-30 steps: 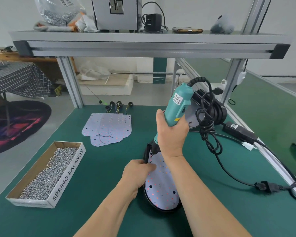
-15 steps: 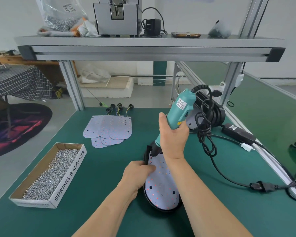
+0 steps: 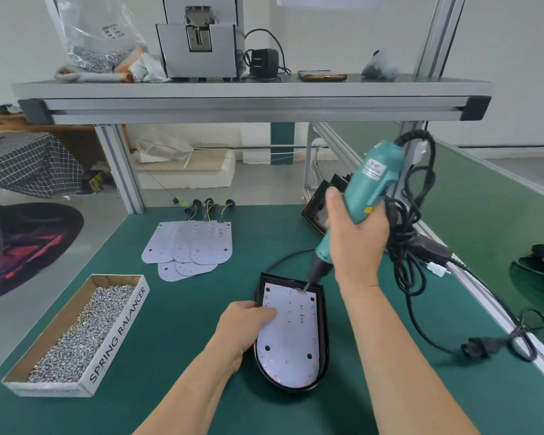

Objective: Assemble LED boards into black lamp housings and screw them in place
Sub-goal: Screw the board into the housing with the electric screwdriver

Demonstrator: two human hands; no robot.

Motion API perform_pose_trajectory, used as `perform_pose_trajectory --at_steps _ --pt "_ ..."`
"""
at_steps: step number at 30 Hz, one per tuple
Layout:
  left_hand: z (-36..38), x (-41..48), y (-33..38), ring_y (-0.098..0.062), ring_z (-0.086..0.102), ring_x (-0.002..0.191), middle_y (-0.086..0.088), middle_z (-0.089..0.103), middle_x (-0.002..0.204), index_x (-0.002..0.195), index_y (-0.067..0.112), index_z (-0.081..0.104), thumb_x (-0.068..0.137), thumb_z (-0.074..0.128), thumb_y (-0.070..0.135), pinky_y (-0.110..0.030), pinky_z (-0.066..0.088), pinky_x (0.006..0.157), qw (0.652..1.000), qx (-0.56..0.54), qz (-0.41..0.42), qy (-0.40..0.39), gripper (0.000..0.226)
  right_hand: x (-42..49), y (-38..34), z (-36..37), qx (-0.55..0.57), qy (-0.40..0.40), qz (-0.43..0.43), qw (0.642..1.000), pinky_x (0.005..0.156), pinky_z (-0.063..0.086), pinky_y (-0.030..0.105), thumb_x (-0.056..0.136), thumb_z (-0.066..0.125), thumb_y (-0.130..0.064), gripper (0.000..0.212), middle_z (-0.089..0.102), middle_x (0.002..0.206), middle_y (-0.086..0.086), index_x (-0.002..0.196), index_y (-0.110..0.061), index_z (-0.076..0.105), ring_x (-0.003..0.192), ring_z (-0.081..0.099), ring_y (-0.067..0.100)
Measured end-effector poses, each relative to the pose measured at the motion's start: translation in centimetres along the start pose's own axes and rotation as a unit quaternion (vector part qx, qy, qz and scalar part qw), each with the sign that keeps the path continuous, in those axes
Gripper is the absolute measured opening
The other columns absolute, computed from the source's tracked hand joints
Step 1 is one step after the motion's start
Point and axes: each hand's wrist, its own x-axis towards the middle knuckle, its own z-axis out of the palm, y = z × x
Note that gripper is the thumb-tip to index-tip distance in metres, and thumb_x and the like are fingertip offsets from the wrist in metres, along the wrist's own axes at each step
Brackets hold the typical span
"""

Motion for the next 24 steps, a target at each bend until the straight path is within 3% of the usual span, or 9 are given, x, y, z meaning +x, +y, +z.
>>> perform_pose_trajectory --at_steps 2,4,8,12,16,19,21,24 --pt "0.0 0.0 0.0 -0.025 0.060 0.070 -0.020 0.070 0.082 0.088 -0.005 0.068 0.055 0.066 0.027 -0.035 0.046 0.073 1.000 -0.002 -0.006 0.010 0.045 0.9 1.7 -2.4 -0.044 0.036 0.031 0.998 0.058 0.047 0.015 0.079 0.072 -0.049 0.024 0.066 0.076 -0.010 0.087 -0.036 0.054 0.065 0.064 0.003" --pt "0.1 0.0 -0.1 -0.025 0.061 0.069 -0.022 0.072 0.083 0.090 -0.011 0.066 0.055 0.065 0.027 -0.035 0.047 0.072 1.000 -0.003 -0.003 0.021 0.052 1.1 3.6 -5.0 -0.109 0.062 0.061 0.990 0.056 0.042 0.013 0.082 0.071 -0.044 0.030 0.061 0.082 -0.016 0.097 -0.033 0.048 0.070 0.061 -0.006" --pt "0.1 0.3 -0.4 -0.026 0.061 0.069 -0.026 0.073 0.091 0.093 -0.015 0.063 0.055 0.065 0.028 -0.035 0.047 0.073 1.000 -0.008 0.005 0.025 0.057 0.6 7.8 -9.4 -0.194 0.101 0.170 0.961 0.074 0.042 0.033 0.089 0.069 -0.028 0.059 0.058 0.104 0.003 0.135 -0.014 0.035 0.087 0.059 0.028" --pt "0.2 0.7 -0.8 -0.024 0.060 0.069 -0.025 0.073 0.092 0.090 -0.012 0.063 0.056 0.064 0.030 -0.035 0.046 0.073 0.999 -0.013 0.015 0.046 0.054 0.5 9.2 -11.5 -0.232 0.128 0.216 0.940 0.082 0.049 0.043 0.089 0.069 -0.020 0.078 0.053 0.129 0.014 0.150 -0.013 0.021 0.097 0.061 0.037" --pt "0.4 0.9 -1.4 -0.022 0.056 0.068 -0.015 0.068 0.080 0.081 -0.005 0.062 0.056 0.063 0.036 -0.035 0.043 0.071 0.997 -0.019 0.025 0.070 0.048 0.4 9.6 -11.6 -0.319 0.133 0.185 0.920 0.101 0.044 0.053 0.087 0.071 -0.006 0.097 0.023 0.154 0.017 0.159 -0.018 0.007 0.123 0.046 0.042" --pt "0.4 1.0 -1.6 -0.020 0.052 0.069 -0.006 0.061 0.076 0.079 0.012 0.060 0.057 0.062 0.040 -0.034 0.039 0.072 0.997 -0.012 0.036 0.074 0.036 0.4 9.8 -11.7 -0.388 0.128 0.156 0.899 0.109 0.035 0.055 0.085 0.071 0.000 0.089 0.013 0.161 0.012 0.157 -0.015 0.020 0.131 0.031 0.042" --pt "0.4 1.2 -1.7 -0.020 0.051 0.069 -0.005 0.061 0.075 0.079 0.013 0.059 0.057 0.061 0.040 -0.034 0.038 0.072 0.996 -0.009 0.040 0.074 0.034 0.5 9.8 -11.7 -0.436 0.122 0.129 0.882 0.113 0.028 0.055 0.085 0.070 0.001 0.079 0.012 0.164 0.011 0.152 -0.015 0.033 0.142 0.022 0.039" --pt "0.3 1.4 -2.0 -0.019 0.051 0.070 -0.004 0.061 0.077 0.081 0.015 0.061 0.058 0.061 0.040 -0.034 0.039 0.073 0.996 -0.006 0.041 0.073 0.034 0.5 10.1 -11.5 -0.519 0.094 0.029 0.849 0.111 0.026 0.056 0.084 0.067 0.005 0.057 0.030 0.157 0.011 0.136 -0.015 0.057 0.146 0.020 0.031"
